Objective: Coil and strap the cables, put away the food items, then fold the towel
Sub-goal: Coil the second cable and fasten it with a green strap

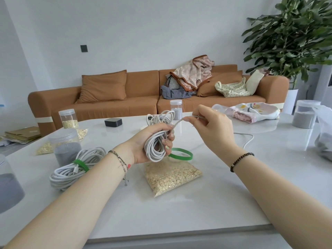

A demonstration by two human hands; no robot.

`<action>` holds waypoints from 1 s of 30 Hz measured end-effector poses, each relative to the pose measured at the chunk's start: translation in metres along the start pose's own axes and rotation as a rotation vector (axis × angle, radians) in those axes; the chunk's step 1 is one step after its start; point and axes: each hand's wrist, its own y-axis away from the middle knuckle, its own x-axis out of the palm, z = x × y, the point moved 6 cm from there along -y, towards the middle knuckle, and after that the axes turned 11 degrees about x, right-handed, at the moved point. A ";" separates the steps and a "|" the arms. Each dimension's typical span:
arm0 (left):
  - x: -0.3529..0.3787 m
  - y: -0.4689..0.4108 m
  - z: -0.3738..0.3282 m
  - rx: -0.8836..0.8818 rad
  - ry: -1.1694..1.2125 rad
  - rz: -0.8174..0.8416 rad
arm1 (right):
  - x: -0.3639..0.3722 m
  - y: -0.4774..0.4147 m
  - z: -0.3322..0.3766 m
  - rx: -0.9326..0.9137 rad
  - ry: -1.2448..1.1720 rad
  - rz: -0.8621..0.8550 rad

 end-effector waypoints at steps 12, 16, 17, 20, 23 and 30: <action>0.004 0.012 0.015 -0.311 0.022 0.121 | -0.011 0.004 0.012 -0.084 -0.106 -0.100; 0.007 0.021 0.020 -0.469 -0.032 0.205 | -0.012 0.005 0.019 -0.090 -0.098 -0.077; 0.008 0.023 0.022 -0.500 -0.078 0.229 | -0.011 0.005 0.020 -0.086 -0.098 -0.049; 0.010 0.028 0.026 -0.565 -0.245 0.373 | 0.000 0.003 0.013 0.000 -0.177 0.103; 0.021 0.033 0.025 -0.612 -0.249 0.616 | 0.016 0.001 0.005 0.092 -0.368 0.286; 0.036 0.034 0.014 -0.504 0.042 0.709 | 0.041 0.005 -0.004 0.212 -0.559 0.412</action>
